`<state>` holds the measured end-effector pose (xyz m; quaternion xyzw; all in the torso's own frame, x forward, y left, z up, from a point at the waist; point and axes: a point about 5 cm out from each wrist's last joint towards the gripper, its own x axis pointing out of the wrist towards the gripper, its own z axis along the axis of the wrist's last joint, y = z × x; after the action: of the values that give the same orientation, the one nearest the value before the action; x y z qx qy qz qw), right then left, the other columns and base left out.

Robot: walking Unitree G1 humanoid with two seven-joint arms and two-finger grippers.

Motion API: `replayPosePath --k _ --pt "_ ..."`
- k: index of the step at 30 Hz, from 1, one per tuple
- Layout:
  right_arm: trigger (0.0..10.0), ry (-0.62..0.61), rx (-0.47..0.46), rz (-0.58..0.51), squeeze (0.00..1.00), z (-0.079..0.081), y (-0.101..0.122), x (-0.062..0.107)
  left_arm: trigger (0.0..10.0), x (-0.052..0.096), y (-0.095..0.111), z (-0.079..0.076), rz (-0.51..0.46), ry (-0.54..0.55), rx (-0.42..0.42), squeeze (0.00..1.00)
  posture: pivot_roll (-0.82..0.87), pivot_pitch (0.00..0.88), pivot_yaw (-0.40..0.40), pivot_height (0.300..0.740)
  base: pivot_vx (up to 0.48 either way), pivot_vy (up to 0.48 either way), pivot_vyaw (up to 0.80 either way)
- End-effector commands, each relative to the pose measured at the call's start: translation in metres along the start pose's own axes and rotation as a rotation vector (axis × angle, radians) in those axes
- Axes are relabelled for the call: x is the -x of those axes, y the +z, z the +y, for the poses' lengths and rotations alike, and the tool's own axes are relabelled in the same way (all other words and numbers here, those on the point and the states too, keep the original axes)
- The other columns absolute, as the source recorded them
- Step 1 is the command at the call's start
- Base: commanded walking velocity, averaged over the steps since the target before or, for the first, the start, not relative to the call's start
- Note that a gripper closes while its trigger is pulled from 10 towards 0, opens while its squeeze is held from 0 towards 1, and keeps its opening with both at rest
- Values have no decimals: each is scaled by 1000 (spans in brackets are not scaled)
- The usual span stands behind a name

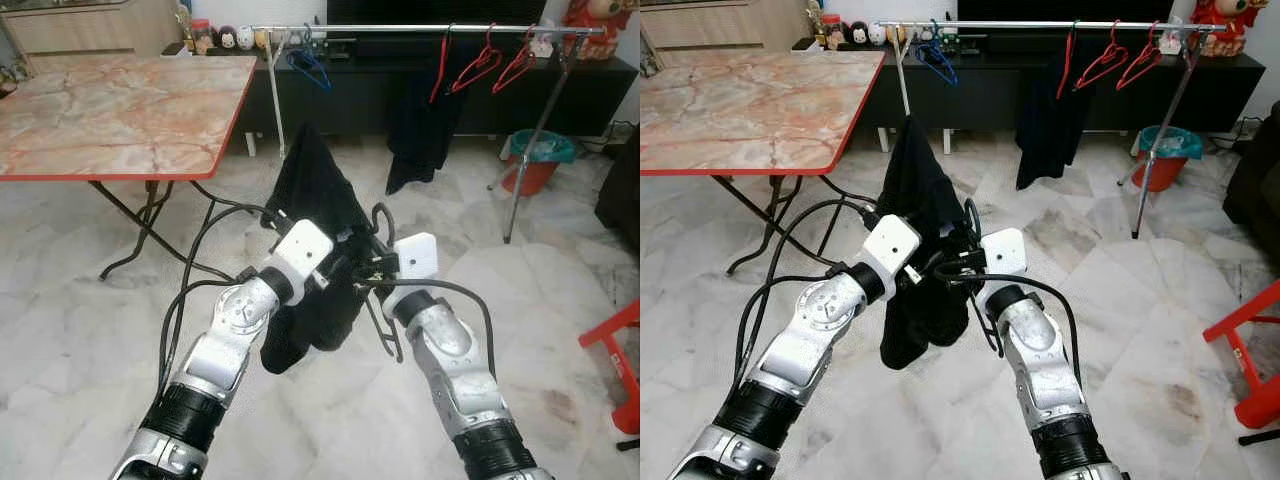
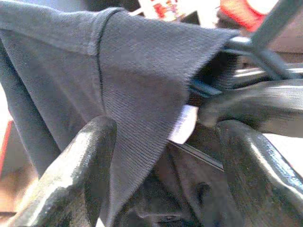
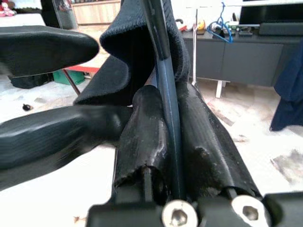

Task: Hang hanger

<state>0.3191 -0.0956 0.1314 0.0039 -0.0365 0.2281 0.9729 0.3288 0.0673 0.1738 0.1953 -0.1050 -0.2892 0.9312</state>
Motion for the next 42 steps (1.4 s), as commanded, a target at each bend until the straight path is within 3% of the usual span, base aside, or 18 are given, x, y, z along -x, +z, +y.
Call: replayPosePath --k 1,16,19,25,26,27,28,29,42 --pt "0 45 19 -73 0 10 19 -6 10000 -3 1 5 16 47 -12 0 58 0 31 740 0 0 0" --pt "0 114 23 -70 0 18 20 -5 10000 -6 -3 15 74 164 -22 0 56 0 36 740 0 0 0" --pt "0 143 25 -72 0 21 21 -4 10000 -6 -5 22 89 233 1 0 50 0 36 740 0 0 0" --pt "0 145 19 -66 0 21 20 -3 10000 -6 -3 24 74 263 25 0 51 0 35 740 0 0 0" --pt "0 147 19 -65 0 21 20 -3 8471 -6 -3 24 73 265 28 0 51 0 35 740 0 0 0" --pt "0 148 18 -65 0 21 20 -3 745 -6 -3 25 70 273 33 0 50 0 35 740 0 0 0" --pt "0 149 18 -65 0 21 20 -3 745 -6 -3 25 68 277 36 0 51 0 34 740 0 0 0" --pt "0 149 17 -65 0 21 20 -2 0 -6 -2 26 65 277 33 0 51 0 34 740 0 0 0" --pt "0 137 4 -59 0 19 19 -2 0 -5 -4 26 69 262 34 0 55 0 33 740 0 0 0"
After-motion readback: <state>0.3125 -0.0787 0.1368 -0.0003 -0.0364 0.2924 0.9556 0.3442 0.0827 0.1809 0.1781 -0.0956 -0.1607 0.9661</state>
